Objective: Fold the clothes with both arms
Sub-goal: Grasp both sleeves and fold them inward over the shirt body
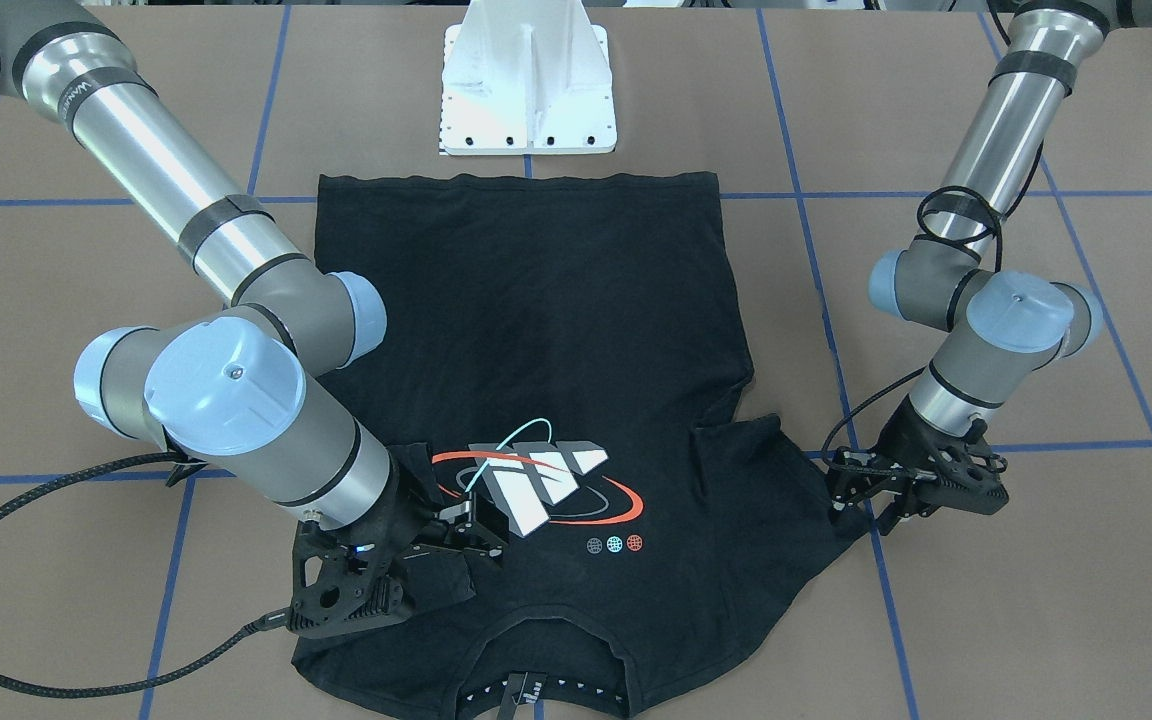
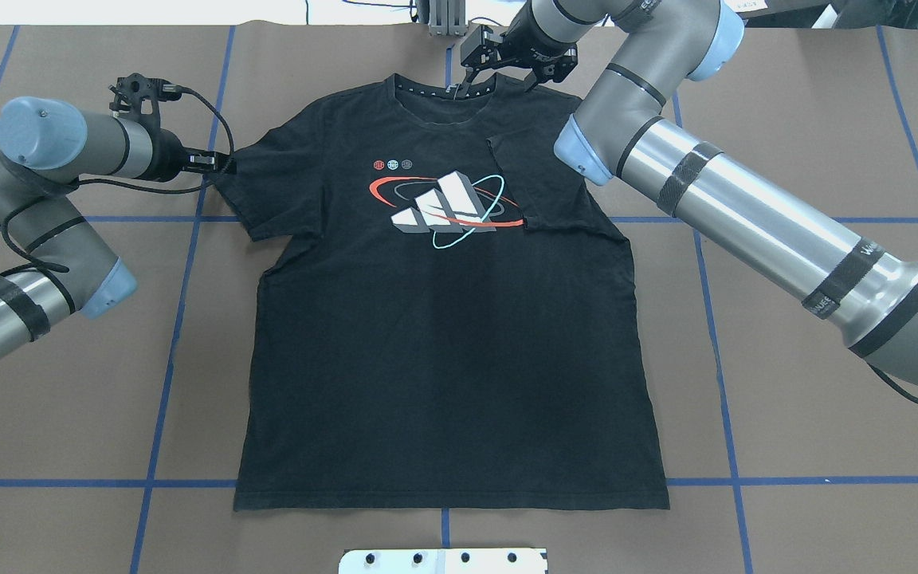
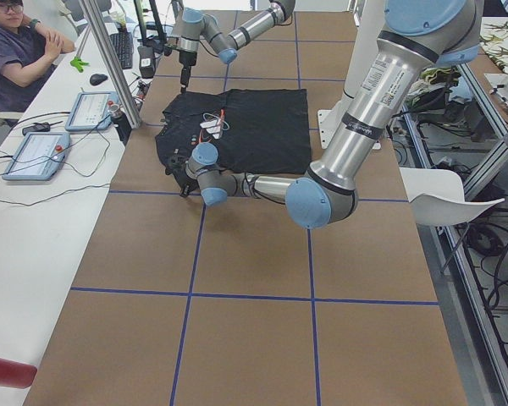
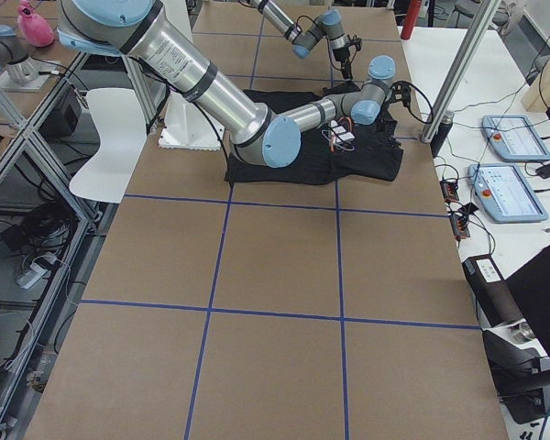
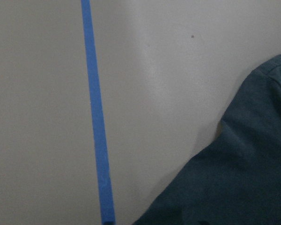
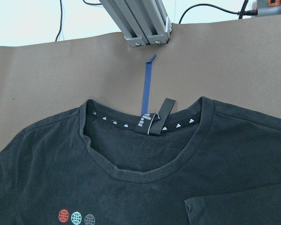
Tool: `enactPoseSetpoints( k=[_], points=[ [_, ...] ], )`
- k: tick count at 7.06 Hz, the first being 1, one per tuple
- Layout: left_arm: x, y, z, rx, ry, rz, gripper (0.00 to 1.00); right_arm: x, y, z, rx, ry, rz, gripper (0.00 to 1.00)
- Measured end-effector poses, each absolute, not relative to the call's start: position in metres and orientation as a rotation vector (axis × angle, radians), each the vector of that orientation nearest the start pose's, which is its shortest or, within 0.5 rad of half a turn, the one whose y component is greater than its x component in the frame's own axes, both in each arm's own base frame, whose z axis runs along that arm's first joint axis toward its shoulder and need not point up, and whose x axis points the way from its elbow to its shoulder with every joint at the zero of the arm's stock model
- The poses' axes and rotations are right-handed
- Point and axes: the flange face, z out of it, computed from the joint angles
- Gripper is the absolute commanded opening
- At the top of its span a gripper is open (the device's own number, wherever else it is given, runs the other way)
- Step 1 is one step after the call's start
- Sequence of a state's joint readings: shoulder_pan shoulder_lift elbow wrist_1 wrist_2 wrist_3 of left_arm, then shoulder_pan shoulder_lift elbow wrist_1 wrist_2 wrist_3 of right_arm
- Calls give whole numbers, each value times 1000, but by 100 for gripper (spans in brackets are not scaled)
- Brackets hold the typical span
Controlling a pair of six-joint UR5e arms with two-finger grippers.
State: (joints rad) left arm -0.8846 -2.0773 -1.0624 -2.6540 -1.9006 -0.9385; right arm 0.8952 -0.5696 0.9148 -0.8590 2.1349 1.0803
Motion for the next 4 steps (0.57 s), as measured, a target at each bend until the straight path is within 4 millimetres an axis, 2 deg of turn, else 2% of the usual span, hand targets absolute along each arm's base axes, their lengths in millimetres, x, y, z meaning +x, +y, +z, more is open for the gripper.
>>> enactPoseSetpoints(
  k=[2,4],
  points=[
    [383,-627,492,522,978,-42,43,-470,-712,214,254,-1113,75,100],
    [383,-626,492,521,978,-42,14,-470,-712,213,253,-1115,76,100]
  ],
)
